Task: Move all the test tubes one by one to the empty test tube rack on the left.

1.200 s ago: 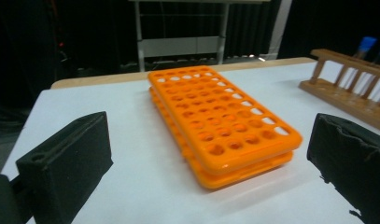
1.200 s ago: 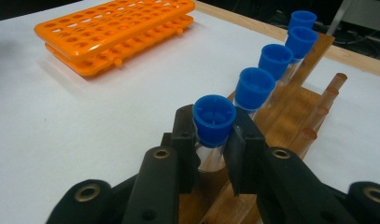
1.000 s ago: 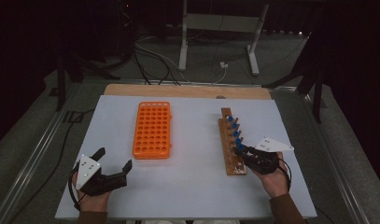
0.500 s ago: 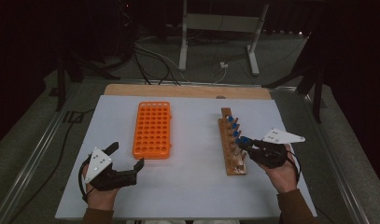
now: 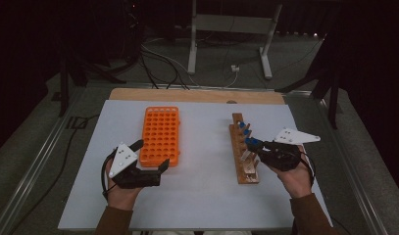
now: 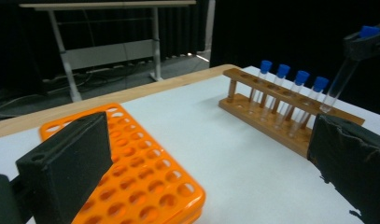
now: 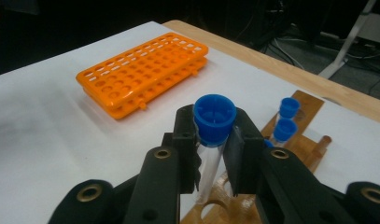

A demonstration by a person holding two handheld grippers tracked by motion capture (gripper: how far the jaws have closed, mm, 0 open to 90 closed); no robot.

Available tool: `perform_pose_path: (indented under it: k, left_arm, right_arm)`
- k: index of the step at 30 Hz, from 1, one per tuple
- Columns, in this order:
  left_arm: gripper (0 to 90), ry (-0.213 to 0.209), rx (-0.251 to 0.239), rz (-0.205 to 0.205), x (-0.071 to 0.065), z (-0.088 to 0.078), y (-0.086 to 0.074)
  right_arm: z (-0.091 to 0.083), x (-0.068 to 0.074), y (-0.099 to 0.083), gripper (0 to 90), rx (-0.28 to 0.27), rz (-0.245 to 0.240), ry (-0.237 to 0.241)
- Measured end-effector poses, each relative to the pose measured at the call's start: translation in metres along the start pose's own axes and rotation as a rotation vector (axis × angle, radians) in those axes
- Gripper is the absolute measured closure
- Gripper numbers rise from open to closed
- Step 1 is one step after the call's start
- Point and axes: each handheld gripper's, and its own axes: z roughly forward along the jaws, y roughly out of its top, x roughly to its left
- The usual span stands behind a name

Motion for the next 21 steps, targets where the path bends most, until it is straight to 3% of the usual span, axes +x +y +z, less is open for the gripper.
perform_pose_path:
  k: [12,21]
  left_arm:
    - [0.8,-0.065,0.033,0.025,-0.016,0.028,0.006]
    - [2.8,-0.126,0.063,0.033,-0.029,0.054,0.010]
  right_arm:
    - [0.019,0.014,0.011,76.3,0.008,-0.017,0.050]
    - [0.040,0.032,0.020,76.2,0.021,-0.029,0.097]
